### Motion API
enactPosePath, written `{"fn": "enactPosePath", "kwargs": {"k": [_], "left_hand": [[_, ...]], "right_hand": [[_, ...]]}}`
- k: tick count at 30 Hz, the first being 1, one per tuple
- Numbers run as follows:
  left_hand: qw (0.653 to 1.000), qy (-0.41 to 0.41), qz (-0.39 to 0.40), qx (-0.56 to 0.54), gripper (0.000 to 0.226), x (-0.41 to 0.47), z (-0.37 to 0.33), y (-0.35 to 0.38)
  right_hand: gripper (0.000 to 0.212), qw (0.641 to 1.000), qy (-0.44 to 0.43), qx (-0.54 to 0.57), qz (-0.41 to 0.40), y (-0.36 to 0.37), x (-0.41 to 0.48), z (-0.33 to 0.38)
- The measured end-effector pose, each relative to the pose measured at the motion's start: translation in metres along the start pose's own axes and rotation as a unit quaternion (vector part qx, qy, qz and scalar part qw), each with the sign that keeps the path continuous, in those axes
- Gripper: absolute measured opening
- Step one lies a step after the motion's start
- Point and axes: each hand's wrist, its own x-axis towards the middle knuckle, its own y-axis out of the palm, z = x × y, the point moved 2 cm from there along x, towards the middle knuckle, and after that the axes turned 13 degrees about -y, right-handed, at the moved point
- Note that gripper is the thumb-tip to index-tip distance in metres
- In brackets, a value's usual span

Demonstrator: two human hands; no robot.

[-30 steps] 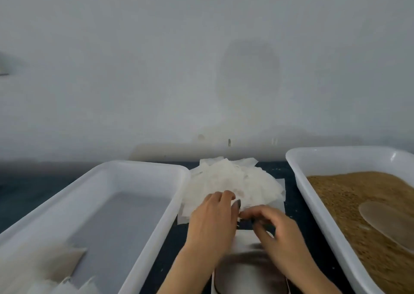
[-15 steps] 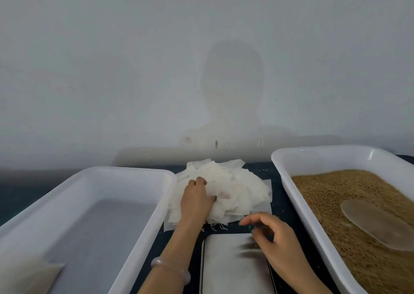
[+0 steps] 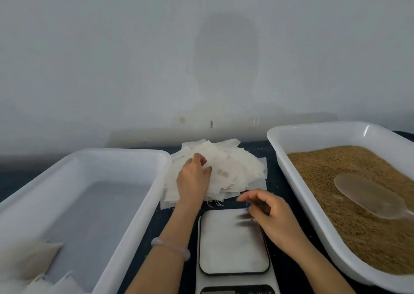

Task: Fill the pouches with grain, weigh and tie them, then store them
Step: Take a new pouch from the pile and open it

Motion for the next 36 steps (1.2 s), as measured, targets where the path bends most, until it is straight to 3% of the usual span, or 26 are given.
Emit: {"fn": "enactPosePath", "kwargs": {"k": [12, 16, 20, 22, 25, 32, 36], "left_hand": [[0.994, 0.043, -0.042, -0.089, 0.005, -0.031, -0.014, -0.033], [0.988, 0.131, -0.046, -0.061, 0.023, -0.056, -0.035, -0.052], [0.953, 0.298, -0.047, -0.012, 0.047, -0.107, -0.047, -0.057], [0.944, 0.324, -0.045, -0.029, 0.048, -0.121, -0.044, -0.054], [0.951, 0.298, -0.028, -0.076, 0.031, -0.131, -0.036, -0.052], [0.96, 0.211, 0.013, -0.186, 0.035, -0.139, -0.025, -0.058], [0.958, 0.213, 0.014, -0.19, 0.035, -0.143, -0.025, -0.062]], "right_hand": [[0.025, 0.999, 0.008, 0.021, -0.029, -0.004, 0.001, -0.001], [0.016, 0.996, 0.006, 0.076, -0.049, -0.005, 0.002, 0.003], [0.031, 0.976, 0.022, 0.2, -0.086, -0.005, 0.002, 0.015], [0.033, 0.966, 0.033, 0.236, -0.101, -0.005, 0.002, 0.019], [0.032, 0.966, 0.035, 0.238, -0.1, -0.005, 0.001, 0.022], [0.025, 0.969, 0.032, 0.231, -0.081, -0.004, -0.001, 0.026], [0.024, 0.971, 0.005, 0.223, -0.087, -0.005, -0.002, 0.032]]}}
